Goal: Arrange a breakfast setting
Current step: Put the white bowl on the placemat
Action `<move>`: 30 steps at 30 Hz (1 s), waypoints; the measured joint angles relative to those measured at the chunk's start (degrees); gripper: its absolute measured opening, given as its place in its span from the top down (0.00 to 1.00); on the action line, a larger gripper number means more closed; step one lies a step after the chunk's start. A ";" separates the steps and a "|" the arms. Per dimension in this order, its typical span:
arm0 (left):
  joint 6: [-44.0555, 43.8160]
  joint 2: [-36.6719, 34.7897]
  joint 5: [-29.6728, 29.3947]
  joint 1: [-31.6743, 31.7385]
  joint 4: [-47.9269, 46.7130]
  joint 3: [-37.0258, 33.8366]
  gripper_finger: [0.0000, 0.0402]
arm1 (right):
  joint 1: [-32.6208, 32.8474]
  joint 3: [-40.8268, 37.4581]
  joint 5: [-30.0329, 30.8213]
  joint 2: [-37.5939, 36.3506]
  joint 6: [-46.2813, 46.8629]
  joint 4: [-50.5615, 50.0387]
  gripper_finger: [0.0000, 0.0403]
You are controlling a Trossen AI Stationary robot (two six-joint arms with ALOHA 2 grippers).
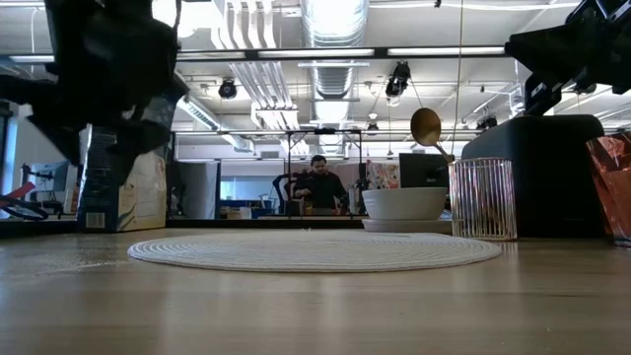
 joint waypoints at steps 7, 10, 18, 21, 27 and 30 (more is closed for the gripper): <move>21.43 0.77 -15.38 -9.92 13.54 6.98 0.19 | -0.02 -0.02 0.00 0.00 0.00 0.00 0.92; 31.65 0.67 -19.41 -11.94 22.37 7.59 0.19 | -0.02 -0.02 0.00 0.01 0.00 0.00 0.92; 54.80 -1.08 -19.10 -10.16 39.95 7.04 0.19 | -0.02 0.00 0.00 0.00 0.00 0.00 0.92; 64.08 -2.49 -16.80 -8.67 45.62 6.24 0.19 | -0.01 -0.01 0.00 0.01 0.00 0.01 0.92; 75.81 -9.54 -4.41 -3.91 65.32 -5.17 0.19 | -0.01 -0.01 0.00 0.00 0.00 0.00 0.92; 82.41 -13.91 4.58 -1.95 80.88 -13.93 0.19 | -0.02 -0.01 0.00 0.01 0.00 0.00 0.92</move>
